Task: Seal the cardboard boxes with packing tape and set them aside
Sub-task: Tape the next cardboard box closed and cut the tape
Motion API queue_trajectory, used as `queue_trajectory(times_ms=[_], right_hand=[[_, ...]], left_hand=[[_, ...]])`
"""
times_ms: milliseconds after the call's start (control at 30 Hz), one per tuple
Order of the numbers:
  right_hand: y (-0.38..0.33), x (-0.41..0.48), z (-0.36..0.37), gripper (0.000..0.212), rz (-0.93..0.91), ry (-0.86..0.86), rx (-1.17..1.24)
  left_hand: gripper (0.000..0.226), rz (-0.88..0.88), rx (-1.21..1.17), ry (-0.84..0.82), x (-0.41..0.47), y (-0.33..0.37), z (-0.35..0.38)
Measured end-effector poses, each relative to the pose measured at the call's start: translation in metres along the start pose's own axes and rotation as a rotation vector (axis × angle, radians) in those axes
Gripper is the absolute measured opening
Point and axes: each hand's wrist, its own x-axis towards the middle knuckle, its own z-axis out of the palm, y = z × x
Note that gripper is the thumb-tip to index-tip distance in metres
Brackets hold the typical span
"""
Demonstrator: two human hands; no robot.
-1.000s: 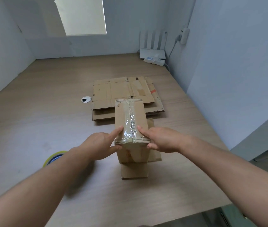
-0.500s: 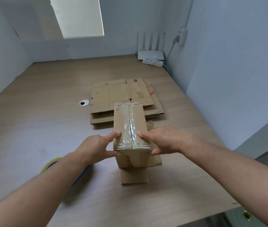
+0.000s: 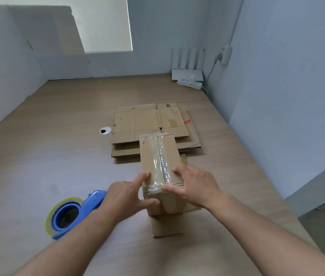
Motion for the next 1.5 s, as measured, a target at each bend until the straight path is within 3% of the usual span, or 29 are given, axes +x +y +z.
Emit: queue_trajectory(times_ms=[67, 133, 267, 400, 433, 567, 700, 800, 967, 1067, 1167, 1233, 1333, 1433, 1500], right_hand=[[-0.011, 0.003, -0.013, 0.089, 0.2, -0.011, 0.058], [-0.016, 0.005, -0.024, 0.102, 0.283, -0.039, 0.021], [-0.01, 0.003, -0.027, 0.128, 0.288, -0.244, -0.116], [0.009, 0.001, -0.032, 0.129, 0.152, -0.333, -0.135], [0.016, 0.001, -0.036, 0.128, 0.083, -0.355, -0.141], [0.052, -0.001, -0.053, 0.124, -0.17, -0.444, -0.173], [0.077, 0.002, -0.056, 0.123, -0.255, -0.483, -0.217], [0.088, 0.008, -0.062, 0.12, -0.234, -0.478, -0.221], [0.11, 0.01, -0.063, 0.1, -0.026, -0.235, -0.179], [0.1, 0.003, -0.051, 0.081, 0.102, -0.186, 0.02], [0.075, -0.01, -0.031, 0.064, 0.075, -0.285, 0.429], [0.057, -0.016, -0.02, 0.069, 0.043, -0.3, 0.628], [0.042, -0.014, -0.012, 0.089, -0.007, -0.246, 0.603], [0.036, -0.005, -0.004, 0.073, -0.057, -0.185, 0.572], [0.03, 0.0, 0.004, 0.058, -0.084, -0.17, 0.566]], left_hand=[[0.09, 0.06, -0.224, -0.084, -0.016, 0.021, 0.004], [0.08, 0.113, -0.396, -0.106, -0.027, 0.041, 0.01], [0.052, -0.015, -0.609, 0.298, -0.021, 0.041, 0.017], [0.017, -0.241, -0.719, 0.624, 0.003, 0.028, -0.006], [0.013, -0.249, -0.713, 0.619, 0.01, 0.026, -0.012], [0.068, -0.267, -0.672, 0.288, 0.038, 0.026, -0.02], [0.072, -0.236, -0.695, 0.016, 0.05, 0.045, -0.011], [0.062, -0.308, -0.634, 0.003, 0.054, 0.055, -0.01], [0.069, -0.491, -0.498, -0.049, 0.042, 0.053, -0.017], [0.063, -0.485, -0.403, -0.085, 0.03, 0.057, -0.017], [0.067, -0.487, -0.304, -0.098, 0.02, 0.064, -0.016], [0.073, -0.488, -0.33, -0.089, 0.015, 0.069, -0.011], [0.079, -0.454, -0.486, -0.034, 0.008, 0.069, -0.006], [0.098, -0.356, -0.657, 0.005, -0.001, 0.06, -0.004], [0.097, -0.332, -0.637, -0.022, -0.006, 0.053, -0.003]])
